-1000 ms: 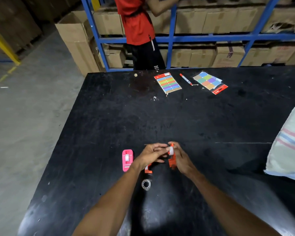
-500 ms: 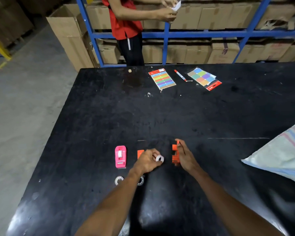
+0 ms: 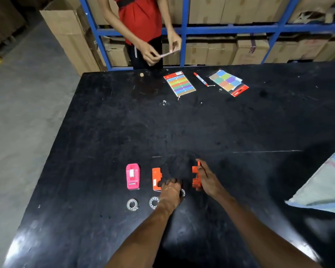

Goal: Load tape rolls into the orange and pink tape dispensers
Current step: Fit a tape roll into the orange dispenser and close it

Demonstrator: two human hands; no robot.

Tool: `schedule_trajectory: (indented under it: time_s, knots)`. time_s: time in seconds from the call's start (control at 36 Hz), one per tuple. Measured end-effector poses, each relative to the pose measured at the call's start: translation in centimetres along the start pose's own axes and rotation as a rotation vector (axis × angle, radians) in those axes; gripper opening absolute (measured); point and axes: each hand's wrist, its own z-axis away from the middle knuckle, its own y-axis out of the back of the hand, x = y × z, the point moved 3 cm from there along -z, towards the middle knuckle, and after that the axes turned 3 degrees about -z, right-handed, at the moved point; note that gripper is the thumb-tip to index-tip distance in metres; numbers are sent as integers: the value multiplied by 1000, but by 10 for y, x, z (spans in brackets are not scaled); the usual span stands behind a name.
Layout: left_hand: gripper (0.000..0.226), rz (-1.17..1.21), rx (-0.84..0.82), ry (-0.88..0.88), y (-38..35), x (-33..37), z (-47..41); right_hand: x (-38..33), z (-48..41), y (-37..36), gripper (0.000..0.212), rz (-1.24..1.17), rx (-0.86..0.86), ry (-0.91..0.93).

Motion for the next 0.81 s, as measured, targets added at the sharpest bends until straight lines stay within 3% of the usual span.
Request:
schedule_trajectory:
  time_s: [0.14,0.25,0.53,0.7,0.81]
  knots:
    - [34,205,220,14,14,-30,24,1,3,-7,38,-30,-31,-25]
    - [21,211,342,118,25,-64,53,4,4,-19,39,9,-66,-29]
    - [60,108,194,165,-11,-92,79,12,8,-54,34,85,-215,-55]
    - [46,109,181,104,-14,-85,76,15,17,-63,34,137,-279,-46]
    - [34,483,275,75,-5,-81,75,19,15,-61,32,115,-243,-33]
